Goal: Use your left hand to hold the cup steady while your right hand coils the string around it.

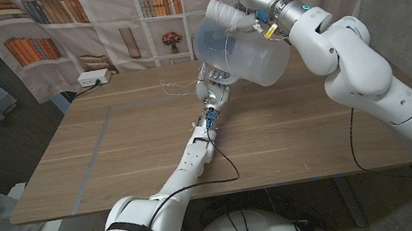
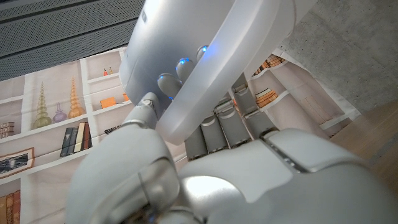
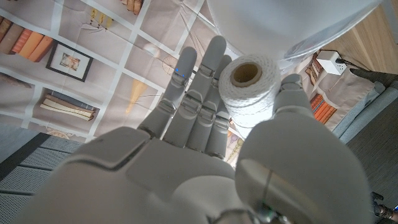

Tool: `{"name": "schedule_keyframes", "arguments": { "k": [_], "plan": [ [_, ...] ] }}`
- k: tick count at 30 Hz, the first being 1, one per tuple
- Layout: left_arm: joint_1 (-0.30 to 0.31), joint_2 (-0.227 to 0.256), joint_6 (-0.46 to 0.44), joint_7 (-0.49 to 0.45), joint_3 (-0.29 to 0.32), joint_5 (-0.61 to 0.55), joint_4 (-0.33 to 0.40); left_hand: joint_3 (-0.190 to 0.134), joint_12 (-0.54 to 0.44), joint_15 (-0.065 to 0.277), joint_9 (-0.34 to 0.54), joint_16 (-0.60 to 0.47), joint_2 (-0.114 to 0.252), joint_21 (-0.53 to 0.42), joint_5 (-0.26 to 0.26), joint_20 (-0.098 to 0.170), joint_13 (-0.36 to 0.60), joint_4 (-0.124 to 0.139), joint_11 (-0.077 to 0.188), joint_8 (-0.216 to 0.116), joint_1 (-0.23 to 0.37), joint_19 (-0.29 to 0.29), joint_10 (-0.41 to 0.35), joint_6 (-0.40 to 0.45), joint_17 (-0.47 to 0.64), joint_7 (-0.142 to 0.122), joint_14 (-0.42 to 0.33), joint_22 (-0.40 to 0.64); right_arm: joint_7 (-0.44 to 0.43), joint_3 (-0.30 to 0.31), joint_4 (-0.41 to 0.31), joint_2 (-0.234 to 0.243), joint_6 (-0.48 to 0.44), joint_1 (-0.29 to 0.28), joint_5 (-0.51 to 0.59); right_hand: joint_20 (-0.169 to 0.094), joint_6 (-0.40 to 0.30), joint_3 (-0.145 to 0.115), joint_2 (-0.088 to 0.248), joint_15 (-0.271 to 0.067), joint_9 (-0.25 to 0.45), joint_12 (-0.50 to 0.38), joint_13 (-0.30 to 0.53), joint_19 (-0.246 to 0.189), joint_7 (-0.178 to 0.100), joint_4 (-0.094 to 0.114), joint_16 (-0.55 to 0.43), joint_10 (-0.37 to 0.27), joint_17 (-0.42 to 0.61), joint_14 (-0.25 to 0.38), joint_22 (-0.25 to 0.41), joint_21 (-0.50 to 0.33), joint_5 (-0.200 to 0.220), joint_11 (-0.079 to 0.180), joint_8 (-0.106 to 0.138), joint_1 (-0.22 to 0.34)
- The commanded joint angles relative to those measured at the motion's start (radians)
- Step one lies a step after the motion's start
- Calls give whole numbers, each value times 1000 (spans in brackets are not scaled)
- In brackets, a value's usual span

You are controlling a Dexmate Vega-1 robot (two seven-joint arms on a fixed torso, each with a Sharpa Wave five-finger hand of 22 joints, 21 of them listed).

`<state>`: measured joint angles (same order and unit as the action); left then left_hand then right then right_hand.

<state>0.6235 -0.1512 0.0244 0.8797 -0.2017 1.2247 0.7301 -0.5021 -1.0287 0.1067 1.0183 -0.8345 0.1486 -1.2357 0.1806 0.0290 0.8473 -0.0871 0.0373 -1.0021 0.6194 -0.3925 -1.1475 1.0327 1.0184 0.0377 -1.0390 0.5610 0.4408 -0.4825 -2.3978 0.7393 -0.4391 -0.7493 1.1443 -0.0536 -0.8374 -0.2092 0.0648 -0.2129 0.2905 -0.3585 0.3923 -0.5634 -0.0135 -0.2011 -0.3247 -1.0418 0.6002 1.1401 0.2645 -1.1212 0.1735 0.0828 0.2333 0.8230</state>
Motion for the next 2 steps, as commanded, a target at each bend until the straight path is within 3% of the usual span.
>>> {"name": "schedule_keyframes", "arguments": {
  "k": [1, 2],
  "plan": [
    [26, 0, 9, -15, 2, 1, 37, 2, -9, -3, 9, -4, 6, 3, 5, 6, 20, -5, 5, -2, -1, 0, -9, 28, 6, 19, 0, -369, 8, 16, 15, -15, 29, -6, -38, -130, -92, -272, 98, -24, 2, -6, 6, 1, -86, 59, 5, -100, 2, -1, 2, -7, 7, 89, 3, 65],
    [31, 1, 7, -21, 1, 2, 47, 1, -8, -3, 18, -5, 6, 3, 5, 5, 19, -7, 4, -7, 1, 0, -10, 27, 5, 19, 1, -368, 3, 20, 17, -14, 37, -4, -53, -131, -93, -272, 98, -24, 2, -7, 7, 1, -86, 59, 6, -100, 2, -1, 1, -8, 7, 89, 3, 64]
  ]
}}
